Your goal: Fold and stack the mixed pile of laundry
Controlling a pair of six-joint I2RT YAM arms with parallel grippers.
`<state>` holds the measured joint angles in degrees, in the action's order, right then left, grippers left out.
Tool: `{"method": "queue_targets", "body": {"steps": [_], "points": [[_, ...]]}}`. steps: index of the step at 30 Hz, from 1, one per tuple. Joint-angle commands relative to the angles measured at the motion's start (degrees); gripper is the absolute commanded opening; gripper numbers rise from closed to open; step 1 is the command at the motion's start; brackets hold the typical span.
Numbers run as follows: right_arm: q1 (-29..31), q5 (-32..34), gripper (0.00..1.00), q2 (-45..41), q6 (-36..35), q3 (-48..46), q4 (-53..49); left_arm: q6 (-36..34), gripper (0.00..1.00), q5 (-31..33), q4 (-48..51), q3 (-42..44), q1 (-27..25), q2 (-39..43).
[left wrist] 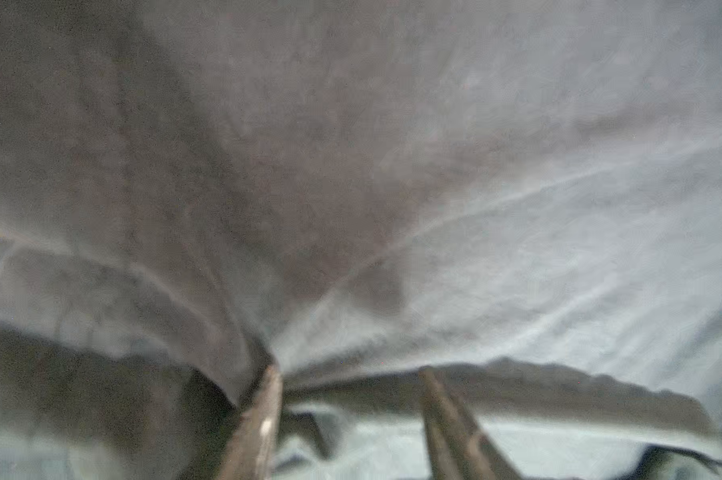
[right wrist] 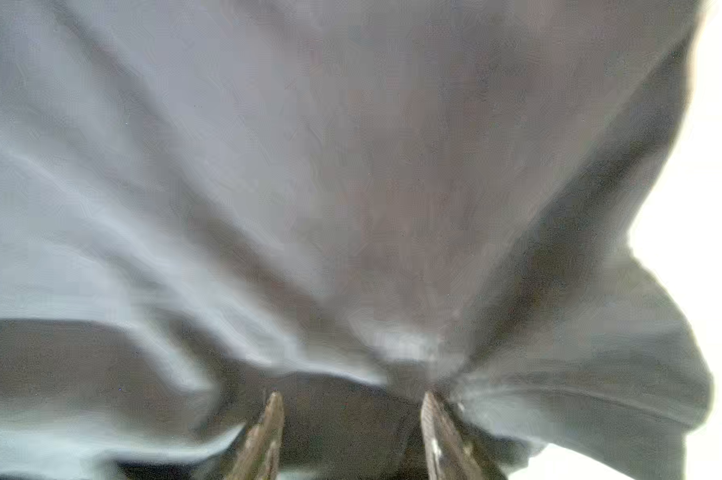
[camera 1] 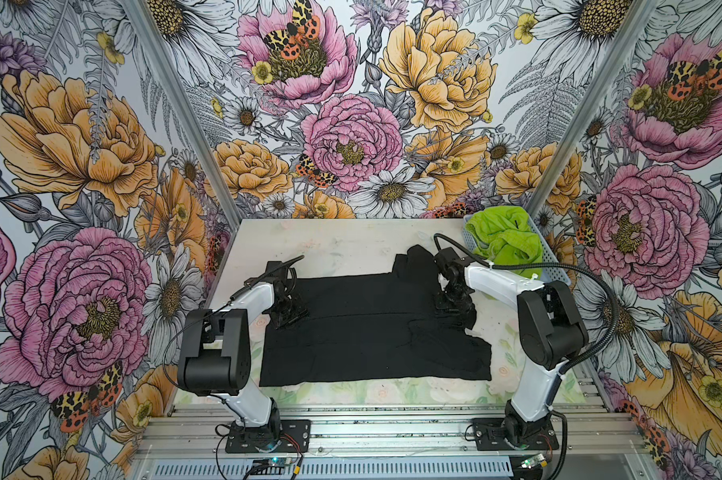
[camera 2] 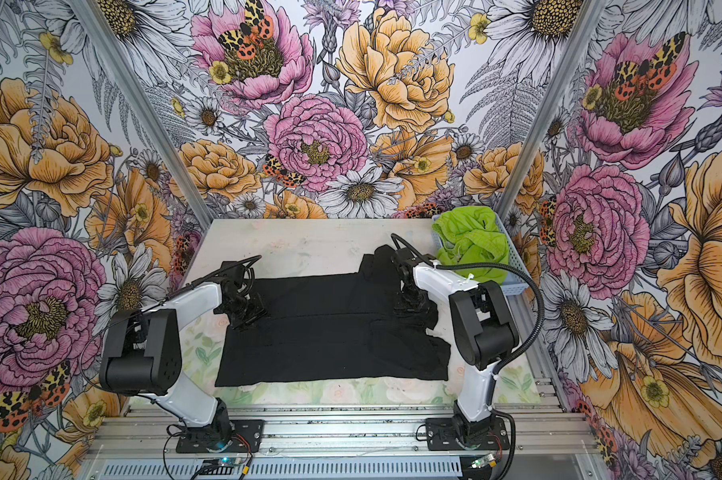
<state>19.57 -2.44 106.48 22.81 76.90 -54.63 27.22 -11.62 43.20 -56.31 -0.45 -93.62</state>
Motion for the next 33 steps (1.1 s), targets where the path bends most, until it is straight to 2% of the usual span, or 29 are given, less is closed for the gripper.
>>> {"method": "queue_targets", "body": {"steps": [1,5,10,14,33], "points": [[-0.53,-0.82,0.57,1.92,-1.47,11.23,-1.51,-2.41,0.69,-0.23,0.84,-9.41,0.99,-0.38],[-1.78,-1.44,0.57,6.71,-2.48,20.17,-1.66,-6.44,0.69,0.87,-1.15,-18.48,4.41,-5.43],[-2.04,-2.12,0.56,10.18,-2.25,26.12,-1.64,-7.97,0.56,0.02,-5.12,-23.97,7.94,-13.74],[-1.96,-2.68,0.55,10.63,-1.44,26.05,-1.53,-9.21,0.49,0.4,-6.81,-25.91,9.37,-17.95],[-1.88,-3.07,0.54,10.67,-1.39,24.39,-1.31,-12.74,0.39,5.37,-7.54,-28.59,10.17,-24.65]]}}
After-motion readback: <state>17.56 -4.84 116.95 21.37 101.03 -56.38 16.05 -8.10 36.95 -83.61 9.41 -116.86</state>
